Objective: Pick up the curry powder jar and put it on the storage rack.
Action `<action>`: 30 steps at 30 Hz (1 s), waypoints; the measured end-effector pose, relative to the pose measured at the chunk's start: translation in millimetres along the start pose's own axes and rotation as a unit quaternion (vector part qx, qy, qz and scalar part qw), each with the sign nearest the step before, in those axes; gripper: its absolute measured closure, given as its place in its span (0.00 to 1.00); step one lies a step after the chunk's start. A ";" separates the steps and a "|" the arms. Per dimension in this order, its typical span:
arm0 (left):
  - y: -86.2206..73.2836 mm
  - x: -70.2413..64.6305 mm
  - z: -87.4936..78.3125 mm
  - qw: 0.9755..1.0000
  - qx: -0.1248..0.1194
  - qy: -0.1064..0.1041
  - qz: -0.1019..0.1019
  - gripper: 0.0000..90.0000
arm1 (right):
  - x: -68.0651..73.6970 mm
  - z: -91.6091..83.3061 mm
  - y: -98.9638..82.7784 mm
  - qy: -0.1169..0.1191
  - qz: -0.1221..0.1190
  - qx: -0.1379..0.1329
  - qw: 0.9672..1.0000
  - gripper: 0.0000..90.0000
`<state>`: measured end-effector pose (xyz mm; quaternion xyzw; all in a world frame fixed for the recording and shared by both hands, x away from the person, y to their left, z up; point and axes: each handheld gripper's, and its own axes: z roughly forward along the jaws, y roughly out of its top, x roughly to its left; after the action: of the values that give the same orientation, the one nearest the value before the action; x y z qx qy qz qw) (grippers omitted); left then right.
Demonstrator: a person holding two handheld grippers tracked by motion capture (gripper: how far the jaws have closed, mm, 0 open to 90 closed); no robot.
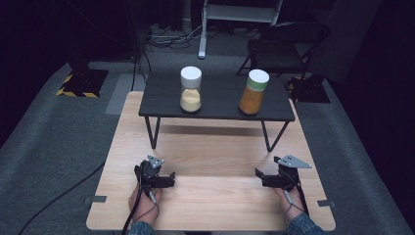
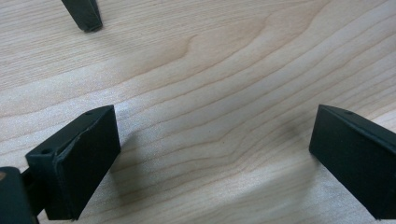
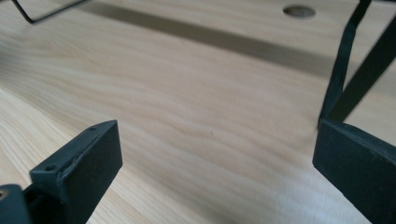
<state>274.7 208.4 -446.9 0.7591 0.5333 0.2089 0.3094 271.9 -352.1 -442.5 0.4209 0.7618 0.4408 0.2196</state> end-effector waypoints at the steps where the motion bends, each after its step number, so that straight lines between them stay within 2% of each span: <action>1: 0.0 -0.1 -0.1 1.000 0.000 0.000 -0.001 0.02 | 0.1 0.9 -1.5 -0.001 0.003 0.003 1.000 0.01; 7: -0.1 0.1 0.1 1.000 0.000 0.000 0.000 0.02 | 3.8 7.7 -9.0 -0.019 0.007 0.028 0.999 0.01; 10: 0.0 0.1 0.0 1.000 0.000 0.000 0.000 0.02 | 2.5 12.9 -9.4 -0.022 0.017 0.049 0.998 0.01; 14: 0.0 0.0 -0.1 1.000 0.000 0.000 0.000 0.02 | 2.0 16.9 -1.4 -0.032 0.021 0.082 0.996 0.01; 16: -0.1 -0.2 -0.2 1.000 0.000 0.000 0.000 0.02 | 3.4 20.4 4.8 -0.037 0.017 0.106 0.994 0.01; 17: -0.2 -0.2 -0.2 1.000 0.000 0.000 0.000 0.02 | 8.6 22.1 6.5 -0.047 0.005 0.112 0.993 0.00; 30: -1.0 -0.6 -0.4 1.000 -0.001 0.000 -0.002 0.02 | 11.0 23.4 7.3 -0.050 0.008 0.113 0.992 0.00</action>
<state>273.5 208.1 -447.3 0.7579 0.5343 0.2085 0.3108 285.6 -329.6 -447.9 0.4709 0.7914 0.3315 0.2050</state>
